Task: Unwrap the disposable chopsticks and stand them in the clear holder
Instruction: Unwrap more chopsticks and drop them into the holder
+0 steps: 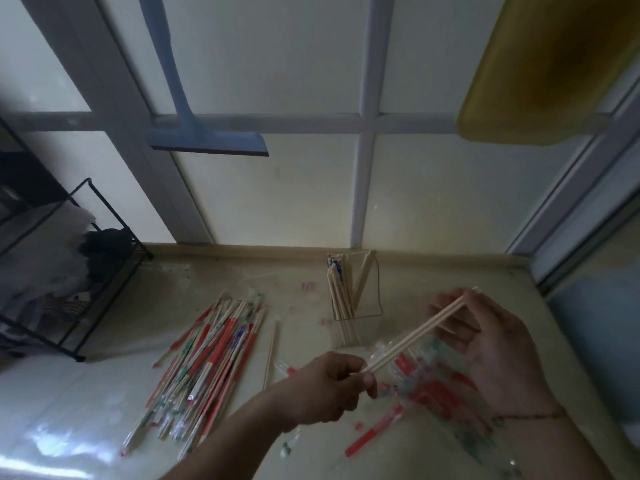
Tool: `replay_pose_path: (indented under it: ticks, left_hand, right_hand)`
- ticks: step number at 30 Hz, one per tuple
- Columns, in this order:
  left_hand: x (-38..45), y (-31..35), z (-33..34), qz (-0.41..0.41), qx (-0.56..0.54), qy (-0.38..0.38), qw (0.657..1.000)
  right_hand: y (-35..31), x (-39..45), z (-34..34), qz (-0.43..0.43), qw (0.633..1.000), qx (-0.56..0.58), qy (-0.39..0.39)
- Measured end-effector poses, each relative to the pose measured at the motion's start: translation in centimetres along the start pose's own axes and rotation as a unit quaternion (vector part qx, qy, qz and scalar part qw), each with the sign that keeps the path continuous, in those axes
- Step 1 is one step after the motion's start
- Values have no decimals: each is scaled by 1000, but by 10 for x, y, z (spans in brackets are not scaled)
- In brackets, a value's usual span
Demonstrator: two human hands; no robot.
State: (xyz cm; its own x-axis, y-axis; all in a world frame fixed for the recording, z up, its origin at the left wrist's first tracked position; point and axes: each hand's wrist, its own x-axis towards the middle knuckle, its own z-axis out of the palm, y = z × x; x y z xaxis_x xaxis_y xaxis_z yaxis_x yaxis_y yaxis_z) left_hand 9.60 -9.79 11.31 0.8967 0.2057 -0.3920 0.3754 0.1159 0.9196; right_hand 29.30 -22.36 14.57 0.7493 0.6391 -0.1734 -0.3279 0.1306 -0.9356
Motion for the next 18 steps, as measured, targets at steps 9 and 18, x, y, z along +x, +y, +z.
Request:
replay_pose_path:
  ticks: [9, 18]
  left_hand:
    - [21, -16, 3, -84, 129, 2, 988]
    - [72, 16, 30, -92, 276, -93, 952]
  right_hand:
    - [-39, 25, -85, -196, 973, -93, 73]
    - [39, 6, -85, -51, 847, -480, -224]
